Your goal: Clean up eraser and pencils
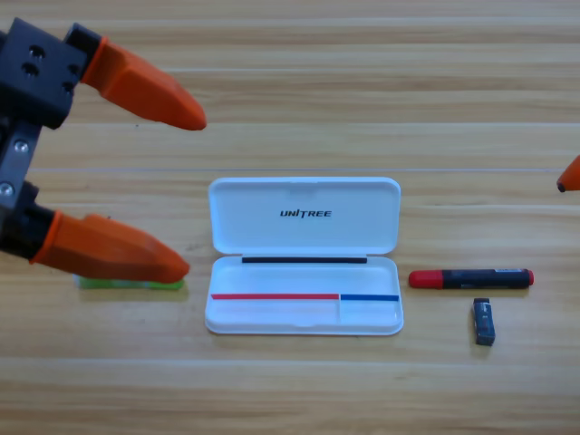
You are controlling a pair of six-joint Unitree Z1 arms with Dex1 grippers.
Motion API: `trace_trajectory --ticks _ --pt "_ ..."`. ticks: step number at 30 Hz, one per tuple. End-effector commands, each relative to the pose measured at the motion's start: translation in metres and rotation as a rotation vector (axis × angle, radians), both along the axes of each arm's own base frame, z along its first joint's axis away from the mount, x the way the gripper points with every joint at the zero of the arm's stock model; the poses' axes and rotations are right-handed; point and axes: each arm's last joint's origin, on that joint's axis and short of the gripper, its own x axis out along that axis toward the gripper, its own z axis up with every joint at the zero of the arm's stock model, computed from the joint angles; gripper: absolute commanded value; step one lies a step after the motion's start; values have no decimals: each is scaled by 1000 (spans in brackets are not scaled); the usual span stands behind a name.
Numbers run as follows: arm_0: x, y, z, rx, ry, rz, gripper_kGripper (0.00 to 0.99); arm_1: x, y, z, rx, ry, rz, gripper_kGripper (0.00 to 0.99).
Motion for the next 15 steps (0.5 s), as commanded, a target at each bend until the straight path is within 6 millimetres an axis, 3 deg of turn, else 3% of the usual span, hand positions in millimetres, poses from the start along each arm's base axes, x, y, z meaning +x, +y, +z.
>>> trace_trajectory --ticks 1,10,15 --pt "-4 -4 -3 8 24 -30 980 3 9 -16 -48 26 14 988" --pt "-3 -6 -6 31 34 -30 982 3 6 -14 -48 41 -46 988" --pt "-1 -4 -5 49 10 -4 982 19 -2 -23 -176 23 -310 988"
